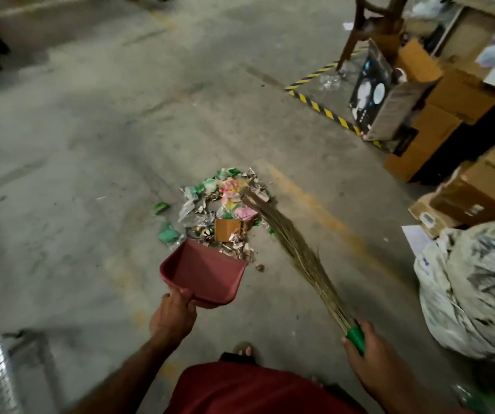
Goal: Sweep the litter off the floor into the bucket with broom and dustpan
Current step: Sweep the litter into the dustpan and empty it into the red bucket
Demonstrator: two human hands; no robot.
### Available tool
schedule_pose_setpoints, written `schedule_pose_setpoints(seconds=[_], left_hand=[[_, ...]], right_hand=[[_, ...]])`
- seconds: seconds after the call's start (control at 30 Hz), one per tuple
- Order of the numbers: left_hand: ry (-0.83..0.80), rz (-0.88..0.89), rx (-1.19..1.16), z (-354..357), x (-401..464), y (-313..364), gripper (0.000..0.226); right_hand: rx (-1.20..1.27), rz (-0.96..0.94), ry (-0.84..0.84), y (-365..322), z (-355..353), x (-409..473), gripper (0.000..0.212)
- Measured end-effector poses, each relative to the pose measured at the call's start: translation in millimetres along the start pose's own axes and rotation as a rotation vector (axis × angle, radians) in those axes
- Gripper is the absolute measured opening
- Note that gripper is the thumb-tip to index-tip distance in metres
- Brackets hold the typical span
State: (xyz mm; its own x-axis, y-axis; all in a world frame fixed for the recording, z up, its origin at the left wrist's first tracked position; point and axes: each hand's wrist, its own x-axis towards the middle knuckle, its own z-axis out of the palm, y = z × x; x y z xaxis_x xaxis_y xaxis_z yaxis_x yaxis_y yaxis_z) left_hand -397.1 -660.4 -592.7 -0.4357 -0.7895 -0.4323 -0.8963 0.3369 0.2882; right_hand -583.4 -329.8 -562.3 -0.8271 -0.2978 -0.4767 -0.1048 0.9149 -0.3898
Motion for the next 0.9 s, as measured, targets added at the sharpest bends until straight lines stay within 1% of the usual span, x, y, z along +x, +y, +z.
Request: schedule_pose_setpoints(seconds=[0.13, 0.27, 0.4, 0.6, 0.73, 0.83, 0.9], left_hand=[[0.011, -0.048, -0.025, -11.6, 22.4, -11.2, 0.029], [0.004, -0.103, -0.066, -10.7, 46.1, -16.4, 0.025], [-0.007, -0.123, -0.046, -6.6, 71.3, -8.7, 0.023], [-0.024, -0.231, -0.011, 6.9, 127.2, 17.2, 0.025], [-0.041, -0.340, 0.019, 20.6, 165.8, 41.7, 0.034], [-0.039, -0.333, 0.007, 19.1, 197.6, 73.5, 0.021], [-0.040, -0.333, -0.019, 22.2, 222.5, 86.4, 0.019]], right_hand=[[-0.095, -0.038, -0.017, -41.3, 3.3, 36.5, 0.046], [-0.208, -0.046, -0.054, -73.7, 2.2, 87.9, 0.029], [-0.301, -0.084, -0.089, -107.1, -1.2, 145.5, 0.028], [-0.383, -0.139, -0.194, -156.2, -7.1, 247.8, 0.032], [-0.392, -0.213, -0.281, -177.8, -22.6, 304.4, 0.053], [-0.442, -0.265, -0.318, -189.4, -27.8, 344.2, 0.059], [-0.480, -0.290, -0.327, -199.7, -24.8, 369.0, 0.060]])
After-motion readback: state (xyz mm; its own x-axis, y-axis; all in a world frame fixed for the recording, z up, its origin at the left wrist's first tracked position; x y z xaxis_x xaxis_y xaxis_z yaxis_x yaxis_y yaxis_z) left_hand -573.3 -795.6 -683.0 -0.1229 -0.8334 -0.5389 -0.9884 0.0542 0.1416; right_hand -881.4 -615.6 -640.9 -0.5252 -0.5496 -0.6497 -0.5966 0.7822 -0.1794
